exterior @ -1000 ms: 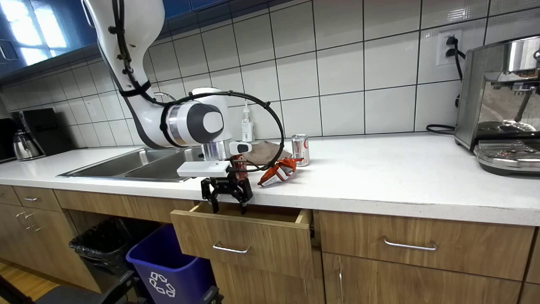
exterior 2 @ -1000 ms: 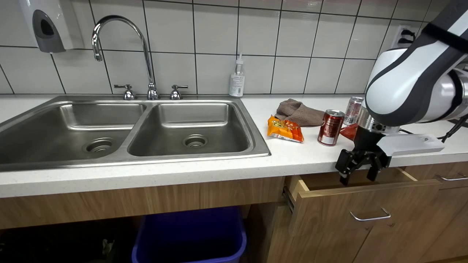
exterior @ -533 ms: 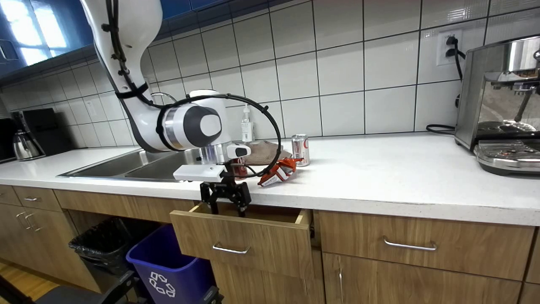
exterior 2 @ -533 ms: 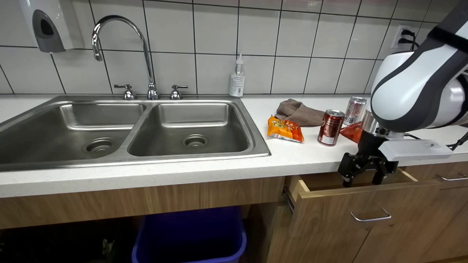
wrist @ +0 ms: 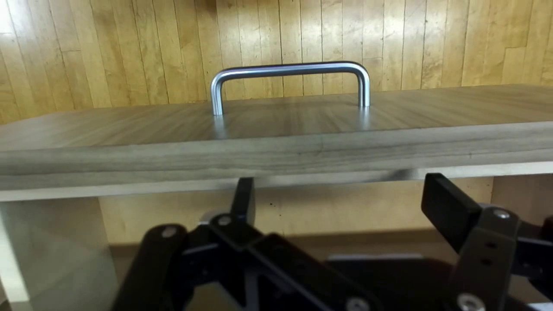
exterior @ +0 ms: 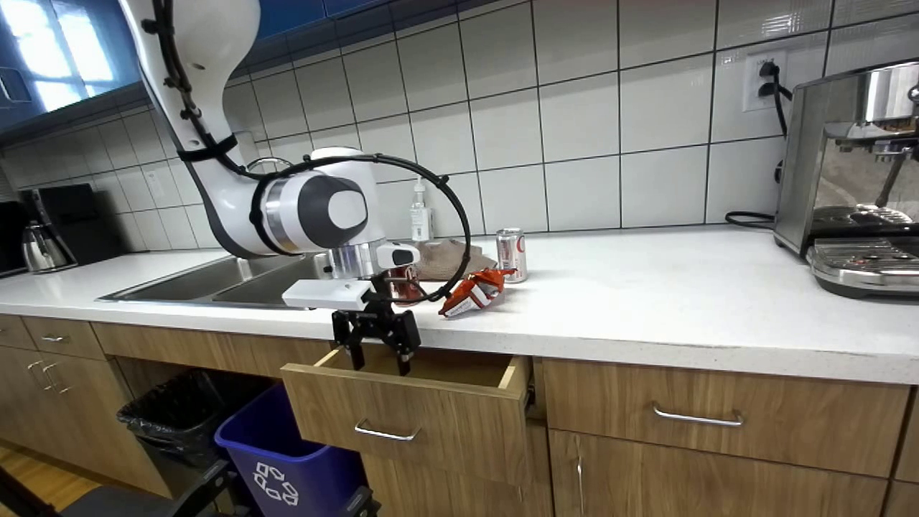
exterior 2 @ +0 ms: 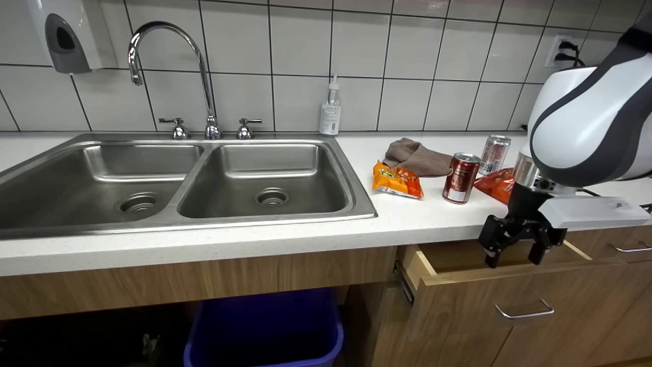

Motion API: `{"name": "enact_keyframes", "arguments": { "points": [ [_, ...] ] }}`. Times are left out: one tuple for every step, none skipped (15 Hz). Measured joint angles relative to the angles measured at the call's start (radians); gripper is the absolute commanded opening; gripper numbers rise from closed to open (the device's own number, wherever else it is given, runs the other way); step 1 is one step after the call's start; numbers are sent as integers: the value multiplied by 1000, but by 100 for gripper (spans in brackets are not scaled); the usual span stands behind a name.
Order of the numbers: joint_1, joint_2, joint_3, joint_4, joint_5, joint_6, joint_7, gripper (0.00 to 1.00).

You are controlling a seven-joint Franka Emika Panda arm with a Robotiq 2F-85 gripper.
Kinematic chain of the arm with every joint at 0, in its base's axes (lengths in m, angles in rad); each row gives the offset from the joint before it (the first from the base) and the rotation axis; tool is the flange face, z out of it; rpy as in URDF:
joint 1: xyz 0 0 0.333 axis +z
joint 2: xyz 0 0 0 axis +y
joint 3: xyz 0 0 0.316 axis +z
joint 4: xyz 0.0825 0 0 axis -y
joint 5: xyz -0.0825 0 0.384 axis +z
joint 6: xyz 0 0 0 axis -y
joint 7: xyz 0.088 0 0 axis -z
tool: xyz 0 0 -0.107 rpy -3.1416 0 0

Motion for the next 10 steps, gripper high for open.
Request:
{"name": "enact_keyframes", "arguments": {
  "points": [
    [0, -12, -1, -13, 0, -5, 7, 100],
    [1, -24, -4, -27, -1, -9, 19, 100],
    [3, -36, -7, -43, -1, -15, 28, 100],
    [4, -47, -10, -58, -2, -18, 38, 100],
    [5, -56, -13, -72, -3, -21, 46, 100],
    [5, -65, -15, -84, -5, -24, 54, 100],
    [7, -72, -18, -95, -7, -27, 61, 100],
    [8, -78, -20, -104, -7, -29, 65, 100],
    [8, -84, -20, -112, -7, -32, 67, 100],
    [9, -92, -20, -119, -7, -35, 68, 100]
  ]
}}
